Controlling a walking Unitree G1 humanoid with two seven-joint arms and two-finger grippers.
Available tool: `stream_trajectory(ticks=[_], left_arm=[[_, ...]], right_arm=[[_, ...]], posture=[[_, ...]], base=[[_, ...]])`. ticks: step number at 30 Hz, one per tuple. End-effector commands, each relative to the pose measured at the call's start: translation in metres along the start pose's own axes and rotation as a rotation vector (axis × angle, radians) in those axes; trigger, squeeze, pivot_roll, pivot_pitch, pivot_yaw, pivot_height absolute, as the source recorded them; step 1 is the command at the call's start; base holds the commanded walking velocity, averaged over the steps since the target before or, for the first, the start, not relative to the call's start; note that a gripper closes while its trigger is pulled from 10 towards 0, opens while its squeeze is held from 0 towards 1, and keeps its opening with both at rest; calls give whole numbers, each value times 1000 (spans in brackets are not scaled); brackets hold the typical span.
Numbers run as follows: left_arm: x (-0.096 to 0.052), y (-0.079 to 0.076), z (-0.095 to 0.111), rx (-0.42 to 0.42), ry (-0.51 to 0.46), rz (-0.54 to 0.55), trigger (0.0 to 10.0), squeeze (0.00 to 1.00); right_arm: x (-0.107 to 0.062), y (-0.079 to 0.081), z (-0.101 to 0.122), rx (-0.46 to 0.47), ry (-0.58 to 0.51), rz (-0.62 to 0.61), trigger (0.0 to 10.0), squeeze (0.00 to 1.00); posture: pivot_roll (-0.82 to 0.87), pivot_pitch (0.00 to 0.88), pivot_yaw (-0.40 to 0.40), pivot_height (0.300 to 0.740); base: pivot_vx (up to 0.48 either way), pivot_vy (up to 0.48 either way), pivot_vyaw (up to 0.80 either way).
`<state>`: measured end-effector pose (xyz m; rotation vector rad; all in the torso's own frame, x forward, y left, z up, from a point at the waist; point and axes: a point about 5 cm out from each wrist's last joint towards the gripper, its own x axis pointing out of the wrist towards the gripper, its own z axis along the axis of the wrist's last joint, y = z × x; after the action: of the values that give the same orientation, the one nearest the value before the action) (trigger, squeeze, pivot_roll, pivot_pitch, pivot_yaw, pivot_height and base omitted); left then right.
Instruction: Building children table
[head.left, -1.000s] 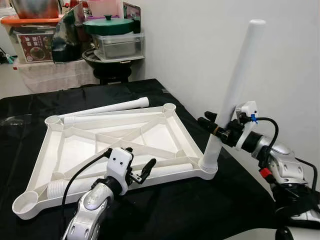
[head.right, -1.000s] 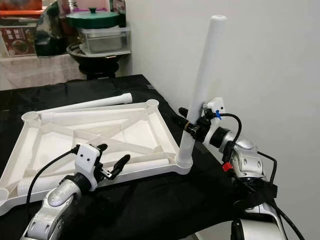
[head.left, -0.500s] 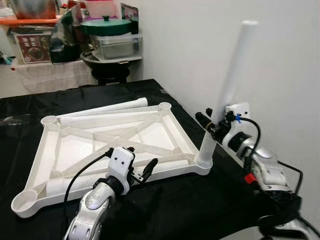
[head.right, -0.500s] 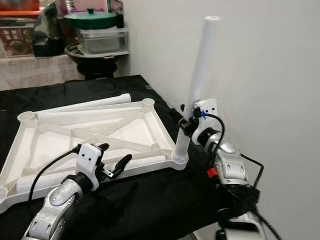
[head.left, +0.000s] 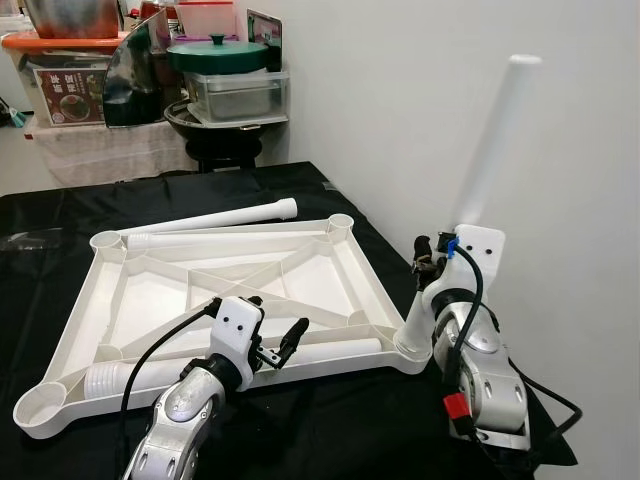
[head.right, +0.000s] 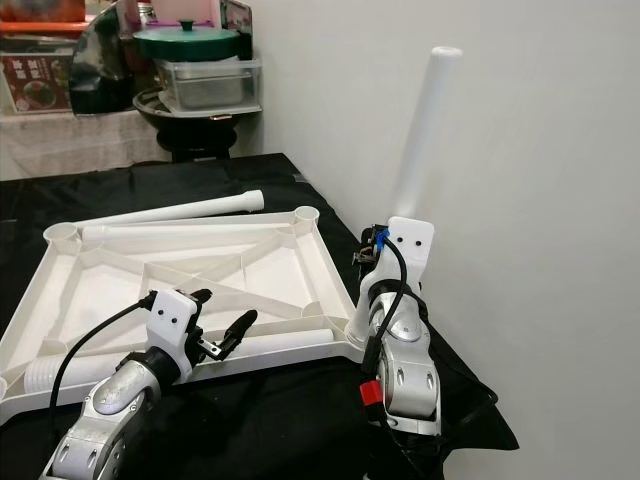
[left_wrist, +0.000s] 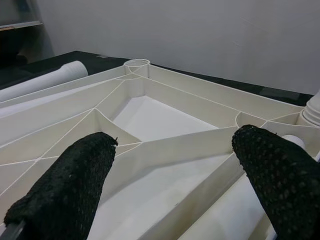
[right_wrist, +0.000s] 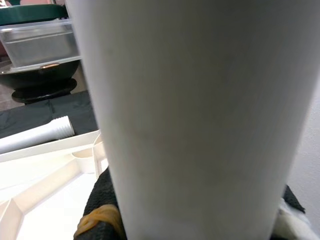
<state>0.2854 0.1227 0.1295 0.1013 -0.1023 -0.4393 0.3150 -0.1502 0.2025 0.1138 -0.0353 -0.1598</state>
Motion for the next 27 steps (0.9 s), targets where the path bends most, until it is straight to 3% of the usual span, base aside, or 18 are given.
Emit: stream_trajectory(ticks=[1,2,3,4,5,7,8,9,12,13,15,16,18,22,27], left_arm=[[1,-5,-3,0,15,-13,10000,0],[1,-5,-3,0,15,-13,10000,0],[2,-5,-3,0,14,-14,10000,0],[2,-5,-3,0,14,-14,10000,0],[1,-4,-3,1,15,-16,10000,0],[1,-4,-3,2,15,-17,10000,0],[1,-3,-3,1,15,-17,10000,0],[1,-2,-3,1,16,-15,10000,0],[0,-2,-3,0,16,-14,10000,0],[0,-2,-3,0,17,-14,10000,0],[0,-3,-3,-3,17,-16,10000,0],[0,-3,-3,-3,17,-16,10000,0],[1,-3,-4,-4,19,-26,10000,0],[6,-4,-2,1,13,-37,10000,0],[6,-3,-1,3,9,-37,10000,0]], right_arm=[[2,15,-16,73,76,49,10000,0],[2,15,-16,73,76,49,10000,0],[4,15,-14,56,63,63,10000,380],[2,16,-12,45,63,52,10000,380],[3,10,-12,35,65,29,10000,1000],[4,6,-11,27,68,10,10000,1000],[7,-1,-5,13,17,8,10000,1000],[13,-12,4,-49,-95,59,10000,0],[15,-13,7,-18,-128,161,10000,0],[15,-12,9,5,-139,297,10000,0],[13,-20,11,-39,-148,550,10000,0],[13,-20,11,-39,-148,550,10000,0],[14,-39,6,-164,-89,710,10000,0],[19,-60,0,-277,54,896,10000,0],[25,-62,-5,-337,117,996,10000,0]], posture=[[48,0,-50,740],[48,0,-50,740],[48,0,-50,740],[48,0,-50,740],[49,0,-50,740],[49,0,-50,740],[46,0,-49,740],[44,0,-47,740],[44,0,-47,740],[42,0,-47,740],[39,0,-41,740],[39,0,-41,740],[34,0,-37,740],[23,0,-31,740],[36,0,-35,740]], base=[[0,0,0],[0,0,0],[0,0,0],[0,0,0],[0,0,0],[0,0,0],[0,0,0],[0,0,0],[0,0,0],[0,0,0],[0,0,0],[0,0,0],[0,0,0],[0,0,0],[0,0,0]])
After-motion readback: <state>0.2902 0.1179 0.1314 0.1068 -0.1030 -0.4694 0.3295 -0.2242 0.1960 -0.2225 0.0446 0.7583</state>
